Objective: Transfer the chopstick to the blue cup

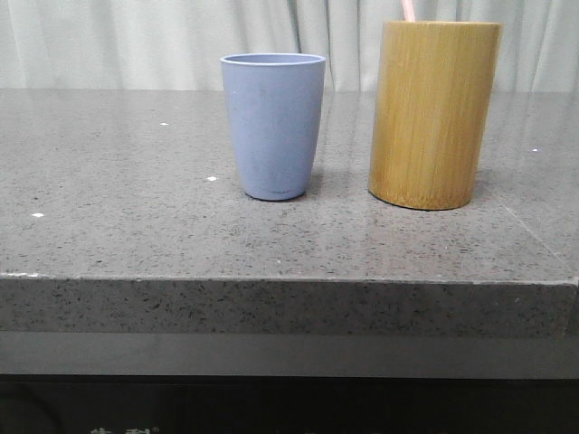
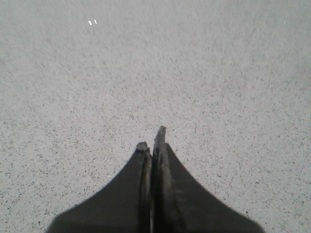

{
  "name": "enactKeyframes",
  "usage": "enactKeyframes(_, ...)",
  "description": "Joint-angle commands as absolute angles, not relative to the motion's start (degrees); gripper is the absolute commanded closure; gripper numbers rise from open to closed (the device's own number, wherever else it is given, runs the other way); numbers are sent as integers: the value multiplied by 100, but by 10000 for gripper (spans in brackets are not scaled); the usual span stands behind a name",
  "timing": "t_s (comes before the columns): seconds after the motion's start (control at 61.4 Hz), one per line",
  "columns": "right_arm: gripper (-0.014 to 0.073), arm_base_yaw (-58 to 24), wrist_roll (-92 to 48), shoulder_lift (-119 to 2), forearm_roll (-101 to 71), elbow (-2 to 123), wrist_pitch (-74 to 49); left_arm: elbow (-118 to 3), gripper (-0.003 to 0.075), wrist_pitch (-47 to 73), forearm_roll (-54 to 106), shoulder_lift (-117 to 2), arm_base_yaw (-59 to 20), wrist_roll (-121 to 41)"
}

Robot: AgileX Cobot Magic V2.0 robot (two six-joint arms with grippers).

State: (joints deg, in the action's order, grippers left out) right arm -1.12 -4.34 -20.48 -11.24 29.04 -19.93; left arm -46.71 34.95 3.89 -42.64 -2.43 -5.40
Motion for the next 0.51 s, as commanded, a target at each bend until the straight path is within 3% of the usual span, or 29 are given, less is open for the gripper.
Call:
enactKeyframes(0.0,5,-89,-473,-2143,-1181,3103,-1577,-4119,739,2429,453,-3636,-220,-500)
enactKeyframes(0.212,5,-89,-473,-2210,-1181,3103,-1582,-2896,739,2235,453,-2219,-220,-500)
enactKeyframes(0.489,5,-408,-499,-3522,-1175,3678,-1155,-2731,739,2231,453,-1653,-220,-500)
